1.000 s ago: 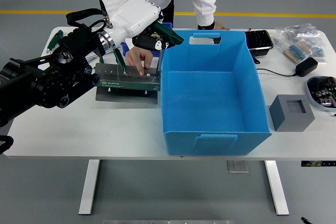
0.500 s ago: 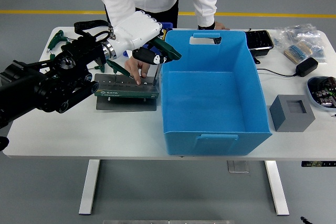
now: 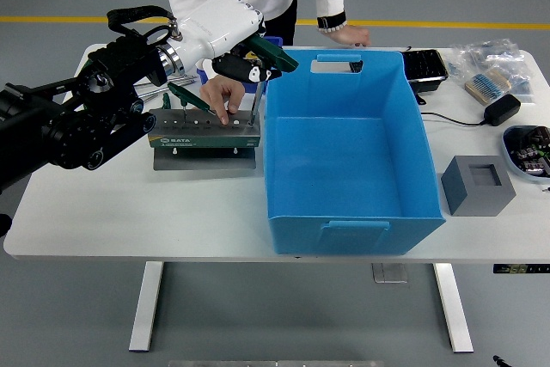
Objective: Lift tool from toolbox,place it in box,lift tool from toolbox,place it in box
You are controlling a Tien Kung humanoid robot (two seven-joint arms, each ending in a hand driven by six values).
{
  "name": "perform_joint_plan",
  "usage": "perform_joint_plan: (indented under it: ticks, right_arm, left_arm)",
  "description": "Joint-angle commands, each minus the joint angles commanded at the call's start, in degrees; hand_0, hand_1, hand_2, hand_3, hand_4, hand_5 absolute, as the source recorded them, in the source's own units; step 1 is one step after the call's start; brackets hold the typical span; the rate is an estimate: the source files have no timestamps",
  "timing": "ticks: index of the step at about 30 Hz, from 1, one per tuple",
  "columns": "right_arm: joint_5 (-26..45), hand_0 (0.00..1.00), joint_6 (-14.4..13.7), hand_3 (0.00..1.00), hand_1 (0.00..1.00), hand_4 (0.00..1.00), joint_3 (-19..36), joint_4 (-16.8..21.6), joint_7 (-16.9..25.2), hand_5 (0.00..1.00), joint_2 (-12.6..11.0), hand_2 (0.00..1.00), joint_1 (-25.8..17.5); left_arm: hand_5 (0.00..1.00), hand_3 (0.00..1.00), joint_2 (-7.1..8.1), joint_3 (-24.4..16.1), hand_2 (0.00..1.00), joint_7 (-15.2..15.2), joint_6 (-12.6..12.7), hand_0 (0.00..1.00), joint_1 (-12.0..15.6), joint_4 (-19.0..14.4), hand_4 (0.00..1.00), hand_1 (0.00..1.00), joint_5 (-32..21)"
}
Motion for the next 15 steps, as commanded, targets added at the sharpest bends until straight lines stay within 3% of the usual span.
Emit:
perform_joint_plan:
  ticks: [4,11,15]
  right_arm:
    - [-0.7,0.665,0.0,0.573,0.637,0.835,0.3,0.0,-0.2,0.744,0.0,0.706,-0.2]
    - [-1.5,0.665,0.1,0.573,0.637,0.835,0.8,-0.1,-0.5,0.743,0.1,0.706,-0.4]
    - [-1.2,0.665,0.0,0.572,0.638,0.834,0.6,0.0,-0.4,0.743,0.2,0.706,-0.4]
  left_arm:
    - [0.599,0.069,0.87,-2.4,0.057,0.0,-1.5,0.094,0.0,-2.2,0.817,0.002,0.7]
    - [0.603,0.068,0.55,2.0,0.057,-0.2,-2.2,0.095,-0.8,-4.5,0.819,0.002,2.0]
    - [0.606,0.068,0.3,1.7,0.057,0.0,-2.4,0.094,-0.4,-4.7,0.819,0.002,2.1]
